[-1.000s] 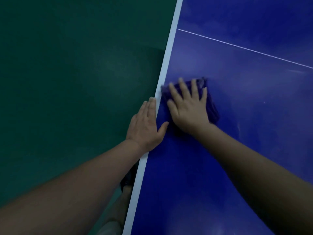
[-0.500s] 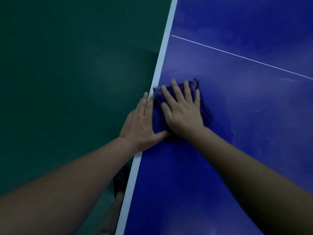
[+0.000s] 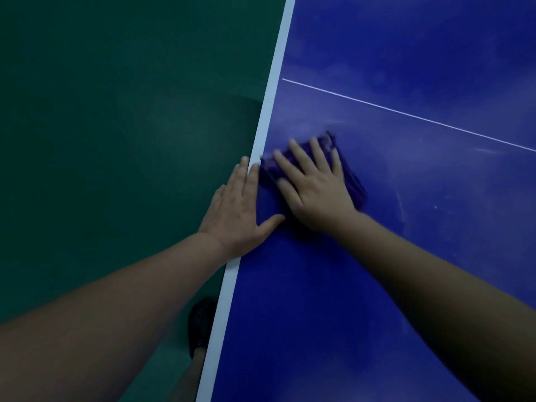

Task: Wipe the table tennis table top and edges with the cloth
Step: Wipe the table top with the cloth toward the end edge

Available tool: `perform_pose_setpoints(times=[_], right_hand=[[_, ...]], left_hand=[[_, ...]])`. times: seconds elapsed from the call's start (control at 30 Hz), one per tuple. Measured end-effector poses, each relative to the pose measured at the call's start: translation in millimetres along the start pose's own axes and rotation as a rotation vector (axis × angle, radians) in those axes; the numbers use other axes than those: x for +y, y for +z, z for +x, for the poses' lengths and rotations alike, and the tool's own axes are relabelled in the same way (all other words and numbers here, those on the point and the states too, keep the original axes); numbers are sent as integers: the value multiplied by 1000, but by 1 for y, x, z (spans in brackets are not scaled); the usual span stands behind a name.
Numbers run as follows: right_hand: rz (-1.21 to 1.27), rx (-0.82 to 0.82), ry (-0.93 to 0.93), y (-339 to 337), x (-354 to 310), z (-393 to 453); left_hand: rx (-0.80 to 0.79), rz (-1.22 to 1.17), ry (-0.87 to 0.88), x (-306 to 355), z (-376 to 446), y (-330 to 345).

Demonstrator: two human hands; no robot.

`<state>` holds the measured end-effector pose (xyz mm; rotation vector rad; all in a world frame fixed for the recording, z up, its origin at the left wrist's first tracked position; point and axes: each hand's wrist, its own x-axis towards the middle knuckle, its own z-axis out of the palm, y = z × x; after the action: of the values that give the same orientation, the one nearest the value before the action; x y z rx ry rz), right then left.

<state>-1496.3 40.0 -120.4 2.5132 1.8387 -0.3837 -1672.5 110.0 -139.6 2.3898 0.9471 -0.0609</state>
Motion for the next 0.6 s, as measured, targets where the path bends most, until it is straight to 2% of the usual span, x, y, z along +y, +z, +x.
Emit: perform_pose_setpoints(times=[0.07,0.13,0.23,0.3,0.4,0.5,0.6], right_hand=[[-28,-11,25,1,32,-40],[-21,-39,178,-8,67,-41],[92,-37,466,-19,72,30],[168,-8,526,-24,48,83],[118,-15,342,-20,17,99],[-2,-12,102,-13,27,43],[-17,-43,143,-18,59,23]], left_hand=[[-4,5,4,1,8,-1],[-6,8,6,2,15,-2],[9,24,0,5,23,-2],[20,38,-10,7,30,-1],[19,50,-19,9,37,-2],[33,26,-12,9,40,-1],[38,26,-11,8,40,-1]])
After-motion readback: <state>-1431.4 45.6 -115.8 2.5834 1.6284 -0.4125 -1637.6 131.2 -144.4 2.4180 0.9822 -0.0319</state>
